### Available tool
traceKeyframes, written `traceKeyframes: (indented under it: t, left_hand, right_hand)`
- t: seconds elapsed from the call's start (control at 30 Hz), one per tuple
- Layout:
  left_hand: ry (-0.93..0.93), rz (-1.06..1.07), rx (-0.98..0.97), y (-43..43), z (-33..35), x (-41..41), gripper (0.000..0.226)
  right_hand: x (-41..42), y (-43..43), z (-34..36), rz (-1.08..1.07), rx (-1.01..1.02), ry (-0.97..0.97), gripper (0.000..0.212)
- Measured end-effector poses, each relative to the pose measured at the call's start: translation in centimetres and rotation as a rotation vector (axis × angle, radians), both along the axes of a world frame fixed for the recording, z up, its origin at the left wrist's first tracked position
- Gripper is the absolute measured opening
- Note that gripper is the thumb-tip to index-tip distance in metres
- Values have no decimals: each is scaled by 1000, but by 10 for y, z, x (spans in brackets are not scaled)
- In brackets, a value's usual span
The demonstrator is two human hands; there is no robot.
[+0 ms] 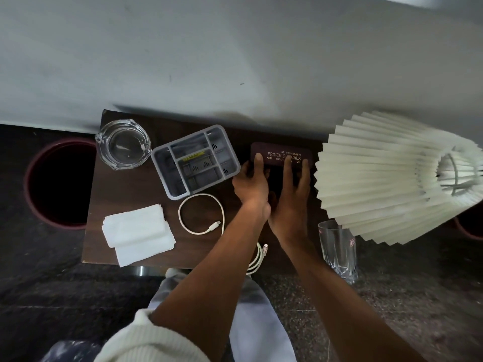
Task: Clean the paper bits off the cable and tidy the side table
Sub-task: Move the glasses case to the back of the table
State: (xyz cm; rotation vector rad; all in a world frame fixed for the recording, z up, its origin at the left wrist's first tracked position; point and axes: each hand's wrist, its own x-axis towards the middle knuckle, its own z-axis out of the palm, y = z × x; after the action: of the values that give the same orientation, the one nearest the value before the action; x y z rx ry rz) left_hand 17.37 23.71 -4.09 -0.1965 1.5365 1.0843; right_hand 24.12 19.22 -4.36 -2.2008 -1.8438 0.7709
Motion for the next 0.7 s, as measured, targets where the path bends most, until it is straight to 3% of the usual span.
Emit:
traceKeyframes:
  t: [0.37,0.47,0.7]
  left_hand:
    - [221,8,-142,10,-9,13,22]
    - [233,36,-150,11,-10,14,11]
    - [244,-64,-133,4,-3,10,11]
  right_hand:
    - [7,10,-3,57,-30,-59,91]
    - [8,11,-4,59,-12,-62,90]
    - [7,9,-4,39,15,-61,88]
